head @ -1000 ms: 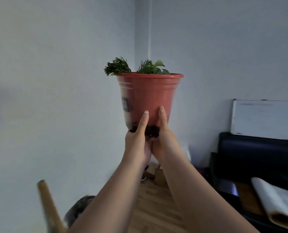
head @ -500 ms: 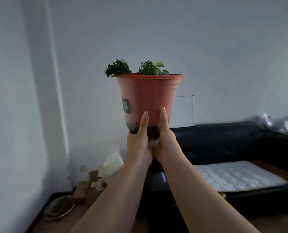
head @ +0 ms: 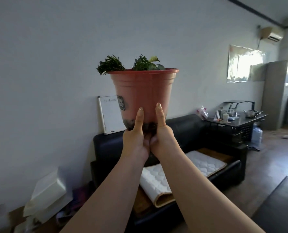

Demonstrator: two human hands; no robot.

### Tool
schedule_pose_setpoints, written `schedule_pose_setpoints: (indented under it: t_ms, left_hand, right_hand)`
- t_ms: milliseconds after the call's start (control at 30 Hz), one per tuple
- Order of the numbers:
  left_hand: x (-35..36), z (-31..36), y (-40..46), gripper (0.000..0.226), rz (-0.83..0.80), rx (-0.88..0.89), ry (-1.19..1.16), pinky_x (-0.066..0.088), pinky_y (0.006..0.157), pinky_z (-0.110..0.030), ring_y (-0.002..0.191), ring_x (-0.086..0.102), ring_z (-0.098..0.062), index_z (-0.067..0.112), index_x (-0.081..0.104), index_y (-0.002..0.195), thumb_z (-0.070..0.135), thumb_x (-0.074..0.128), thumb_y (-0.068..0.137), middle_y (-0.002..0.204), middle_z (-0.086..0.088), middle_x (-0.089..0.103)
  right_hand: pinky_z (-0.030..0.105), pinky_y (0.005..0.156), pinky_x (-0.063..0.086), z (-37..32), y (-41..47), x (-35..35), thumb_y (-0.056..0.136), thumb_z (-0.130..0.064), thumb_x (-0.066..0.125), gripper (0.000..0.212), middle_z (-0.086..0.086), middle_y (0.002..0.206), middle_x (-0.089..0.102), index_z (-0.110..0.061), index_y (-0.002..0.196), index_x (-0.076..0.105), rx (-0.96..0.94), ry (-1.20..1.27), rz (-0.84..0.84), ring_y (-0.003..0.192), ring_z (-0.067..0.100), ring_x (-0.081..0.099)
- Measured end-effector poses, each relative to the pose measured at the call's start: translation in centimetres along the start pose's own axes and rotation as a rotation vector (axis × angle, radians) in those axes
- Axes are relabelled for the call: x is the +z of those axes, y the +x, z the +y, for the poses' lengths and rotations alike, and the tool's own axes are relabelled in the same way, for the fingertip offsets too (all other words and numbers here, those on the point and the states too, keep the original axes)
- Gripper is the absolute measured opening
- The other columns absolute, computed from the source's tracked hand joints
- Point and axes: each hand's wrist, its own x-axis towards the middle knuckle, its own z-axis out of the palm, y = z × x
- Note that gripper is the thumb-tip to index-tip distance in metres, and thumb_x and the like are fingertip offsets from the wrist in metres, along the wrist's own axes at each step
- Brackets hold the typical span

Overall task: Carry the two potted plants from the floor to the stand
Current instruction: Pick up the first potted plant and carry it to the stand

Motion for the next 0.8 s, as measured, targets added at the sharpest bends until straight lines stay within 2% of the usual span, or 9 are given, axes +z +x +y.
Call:
schedule_pose_setpoints:
  t_ms: [133, 233, 367, 533, 667, 733, 800]
  left_hand:
    - [0.7, -3.8, 7.4, 0.040, -0.035, -0.039, -0.036, 0.059, 0.074, -0.029, 0.075, 0.072, -0.013, 0.004, 0.058, 0.112, 0.024, 0.067, 0.078, 0.096, -0.007, 0.070]
    - [1.3, -6.1, 12.6, 0.044, -0.047, -0.073, -0.055, 0.059, 0.070, -0.028, 0.075, 0.072, -0.014, 0.002, 0.056, 0.116, 0.024, 0.066, 0.079, 0.097, -0.007, 0.070]
    - [2.2, -9.0, 20.3, 0.049, -0.055, -0.119, -0.049, 0.059, 0.068, -0.027, 0.083, 0.070, -0.018, 0.001, 0.054, 0.120, 0.024, 0.066, 0.079, 0.101, -0.009, 0.069]
    - [2.5, -13.0, 30.0, 0.054, -0.090, -0.165, -0.070, 0.058, 0.077, -0.030, 0.097, 0.067, -0.023, 0.000, 0.054, 0.121, 0.027, 0.067, 0.076, 0.115, -0.014, 0.066]
    - [3.0, -16.5, 37.3, 0.053, -0.146, -0.220, -0.055, 0.059, 0.068, -0.027, 0.093, 0.067, -0.022, 0.002, 0.055, 0.119, 0.027, 0.068, 0.074, 0.110, -0.012, 0.067]
    - [3.5, -18.4, 40.4, 0.061, -0.159, -0.244, -0.068, 0.060, 0.067, -0.027, 0.092, 0.068, -0.022, 0.002, 0.055, 0.119, 0.030, 0.071, 0.067, 0.110, -0.012, 0.068]
    - [4.1, -20.4, 43.4, 0.078, -0.168, -0.256, -0.078, 0.059, 0.073, -0.029, 0.097, 0.068, -0.024, 0.002, 0.055, 0.121, 0.035, 0.073, 0.052, 0.115, -0.013, 0.067]
  right_hand:
    - [0.024, 0.064, 0.056, -0.2, 7.6, -2.8, 0.040, -0.050, 0.077, 0.069, 0.005, 0.083, 0.077, -0.009, 0.094, 0.065, -0.038, 0.025, 0.018, 0.077, 0.017, 0.074]
    - [0.025, 0.066, 0.055, -0.4, 13.1, -4.6, 0.040, -0.049, 0.077, 0.067, 0.004, 0.084, 0.077, -0.010, 0.094, 0.066, -0.078, 0.040, 0.030, 0.077, 0.016, 0.074]
    - [0.026, 0.070, 0.054, -0.5, 21.1, -6.6, 0.040, -0.049, 0.079, 0.068, 0.005, 0.087, 0.077, -0.011, 0.095, 0.066, -0.102, 0.056, 0.034, 0.081, 0.017, 0.074]
    - [0.026, 0.067, 0.056, -0.3, 30.8, -9.2, 0.041, -0.048, 0.078, 0.068, 0.006, 0.085, 0.077, -0.009, 0.095, 0.066, -0.161, 0.029, 0.077, 0.079, 0.018, 0.074]
    - [0.028, 0.073, 0.056, -0.4, 38.0, -11.6, 0.044, -0.047, 0.075, 0.066, 0.008, 0.094, 0.074, -0.010, 0.097, 0.065, -0.230, 0.048, 0.136, 0.082, 0.018, 0.073]
    - [0.026, 0.070, 0.057, -0.9, 41.0, -13.0, 0.048, -0.045, 0.073, 0.062, 0.009, 0.093, 0.074, -0.009, 0.098, 0.064, -0.245, 0.049, 0.151, 0.081, 0.018, 0.073]
    - [0.025, 0.065, 0.057, -1.5, 43.9, -14.4, 0.052, -0.044, 0.073, 0.058, 0.007, 0.088, 0.076, -0.009, 0.098, 0.065, -0.250, 0.052, 0.164, 0.078, 0.018, 0.074]
